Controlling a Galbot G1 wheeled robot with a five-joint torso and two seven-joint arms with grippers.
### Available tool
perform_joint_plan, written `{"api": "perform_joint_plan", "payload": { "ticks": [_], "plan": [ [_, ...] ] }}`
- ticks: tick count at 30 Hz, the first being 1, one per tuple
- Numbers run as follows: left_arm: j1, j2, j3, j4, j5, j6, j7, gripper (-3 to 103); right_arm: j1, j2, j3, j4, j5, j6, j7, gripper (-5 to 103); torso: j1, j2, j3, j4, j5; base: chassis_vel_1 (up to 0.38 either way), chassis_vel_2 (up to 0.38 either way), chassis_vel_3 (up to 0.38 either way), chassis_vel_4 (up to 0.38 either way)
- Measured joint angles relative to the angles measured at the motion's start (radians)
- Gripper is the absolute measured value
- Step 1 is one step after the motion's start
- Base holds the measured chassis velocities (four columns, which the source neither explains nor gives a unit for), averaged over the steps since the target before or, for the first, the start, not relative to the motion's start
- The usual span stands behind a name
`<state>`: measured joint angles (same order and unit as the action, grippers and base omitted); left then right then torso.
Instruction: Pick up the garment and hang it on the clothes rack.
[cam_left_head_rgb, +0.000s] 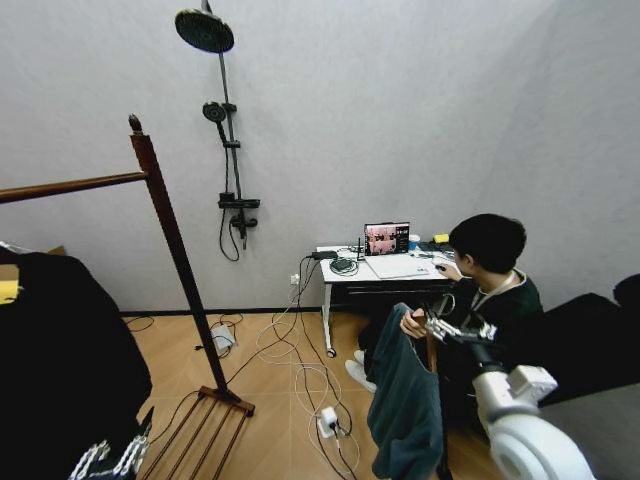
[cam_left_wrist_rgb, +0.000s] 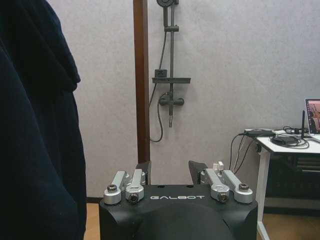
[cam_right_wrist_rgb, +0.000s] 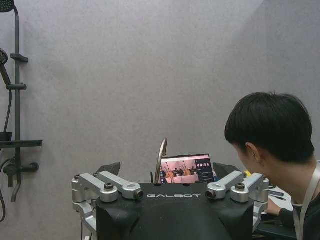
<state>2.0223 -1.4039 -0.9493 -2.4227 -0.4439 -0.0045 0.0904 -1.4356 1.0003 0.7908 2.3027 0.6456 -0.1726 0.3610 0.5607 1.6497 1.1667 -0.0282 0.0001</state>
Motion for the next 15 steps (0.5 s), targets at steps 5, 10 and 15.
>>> {"api": "perform_joint_plan", "payload": {
  "ticks": [5, 10, 15],
  "plan": [
    [0.0, 0.0, 0.0, 0.0, 0.0, 0.0, 0.0, 46, 0.013, -0.003, -0.013, -0.012, 0.0, 0.0, 0.0, 100, 0.0, 0.0, 0.0, 0.0, -0.0004, 0.0, 0.0, 0.0, 0.0],
    [0.0, 0.0, 0.0, 0.0, 0.0, 0.0, 0.0, 46, 0.115, 0.001, -0.167, -0.135, -0.043, 0.016, -0.022, 100, 0.0, 0.0, 0.0, 0.0005, 0.0, 0.0, 0.0, 0.0, 0.0],
    [0.0, 0.0, 0.0, 0.0, 0.0, 0.0, 0.0, 46, 0.195, 0.005, -0.29, -0.233, -0.079, 0.032, -0.043, 100, 0.0, 0.0, 0.0, 0.0013, 0.0004, 0.0, 0.0, 0.0, 0.0]
  ]
}}
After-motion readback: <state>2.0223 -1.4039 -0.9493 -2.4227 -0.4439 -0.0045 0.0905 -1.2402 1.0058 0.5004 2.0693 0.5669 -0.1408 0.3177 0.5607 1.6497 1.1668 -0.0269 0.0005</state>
